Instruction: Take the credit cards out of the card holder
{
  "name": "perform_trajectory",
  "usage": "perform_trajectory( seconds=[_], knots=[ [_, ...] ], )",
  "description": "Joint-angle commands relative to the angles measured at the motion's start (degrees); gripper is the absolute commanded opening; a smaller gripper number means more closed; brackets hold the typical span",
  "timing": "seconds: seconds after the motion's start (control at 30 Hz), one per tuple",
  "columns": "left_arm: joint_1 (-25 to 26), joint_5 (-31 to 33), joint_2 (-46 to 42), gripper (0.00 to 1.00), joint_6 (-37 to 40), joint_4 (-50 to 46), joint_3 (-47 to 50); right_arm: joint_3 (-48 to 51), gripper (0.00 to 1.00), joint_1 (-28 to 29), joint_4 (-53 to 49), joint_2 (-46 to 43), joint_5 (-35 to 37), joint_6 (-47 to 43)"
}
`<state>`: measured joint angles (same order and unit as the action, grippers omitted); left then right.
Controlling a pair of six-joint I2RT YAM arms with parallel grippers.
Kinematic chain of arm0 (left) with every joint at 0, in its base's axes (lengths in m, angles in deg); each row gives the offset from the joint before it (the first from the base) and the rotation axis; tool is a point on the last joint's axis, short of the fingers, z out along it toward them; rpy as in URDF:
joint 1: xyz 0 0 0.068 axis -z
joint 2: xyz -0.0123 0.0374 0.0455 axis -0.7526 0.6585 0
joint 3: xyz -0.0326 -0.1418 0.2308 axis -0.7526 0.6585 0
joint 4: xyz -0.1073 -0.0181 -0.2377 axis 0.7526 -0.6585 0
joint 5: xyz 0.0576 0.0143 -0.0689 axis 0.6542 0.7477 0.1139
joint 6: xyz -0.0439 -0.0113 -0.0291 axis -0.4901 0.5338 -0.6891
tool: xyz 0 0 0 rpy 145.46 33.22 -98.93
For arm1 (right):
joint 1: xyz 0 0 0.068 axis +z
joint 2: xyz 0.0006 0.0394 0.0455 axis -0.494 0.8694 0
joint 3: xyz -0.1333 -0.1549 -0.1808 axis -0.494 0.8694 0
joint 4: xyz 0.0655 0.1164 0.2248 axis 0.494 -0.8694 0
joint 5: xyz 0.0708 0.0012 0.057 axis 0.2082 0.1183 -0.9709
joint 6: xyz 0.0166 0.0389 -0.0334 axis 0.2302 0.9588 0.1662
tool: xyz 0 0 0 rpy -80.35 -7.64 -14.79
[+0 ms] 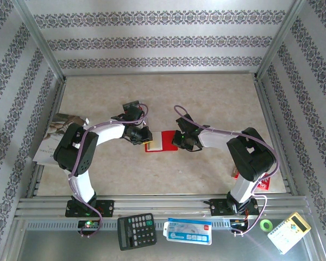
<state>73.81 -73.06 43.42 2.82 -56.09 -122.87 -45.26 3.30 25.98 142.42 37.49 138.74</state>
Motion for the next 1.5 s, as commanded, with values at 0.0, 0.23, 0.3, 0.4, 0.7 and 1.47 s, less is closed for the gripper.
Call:
perform_trajectory(
  seconds=[0.0, 0.23, 0.3, 0.4, 0.7, 1.47],
  knots=[
    [-0.35, -1.01, 0.98, 0.12, 1.46, 1.33, -0.87, -0.81, 0.0, 0.76, -3.6, 0.2, 1.41, -1.74],
    [-0.33, -1.15, 1.04, 0.06, 2.45, 0.29, -0.71, -5.25, 0.07, 2.39, -1.4, -2.42, -4.63, -8.11],
    [-0.3, -1.8, 0.9, 0.06, 2.37, 0.52, -0.77, -6.88, 0.11, 3.09, -1.49, -0.92, -6.15, -8.35],
    [-0.31, -3.19, 0.65, 0.05, 1.84, 1.66, -0.81, -8.31, 0.14, 3.65, -1.85, 2.0, -6.8, -7.57],
    [-0.3, -4.65, 2.27, 0.04, 0.97, 2.26, -1.68, -8.66, 0.34, 3.99, -0.23, 6.26, -10.55, -7.77],
    [-0.31, -3.36, 3.04, 0.03, 0.85, 1.21, -0.9, -7.28, 0.45, 3.95, 4.14, 3.81, -14.15, -9.07]
  ],
)
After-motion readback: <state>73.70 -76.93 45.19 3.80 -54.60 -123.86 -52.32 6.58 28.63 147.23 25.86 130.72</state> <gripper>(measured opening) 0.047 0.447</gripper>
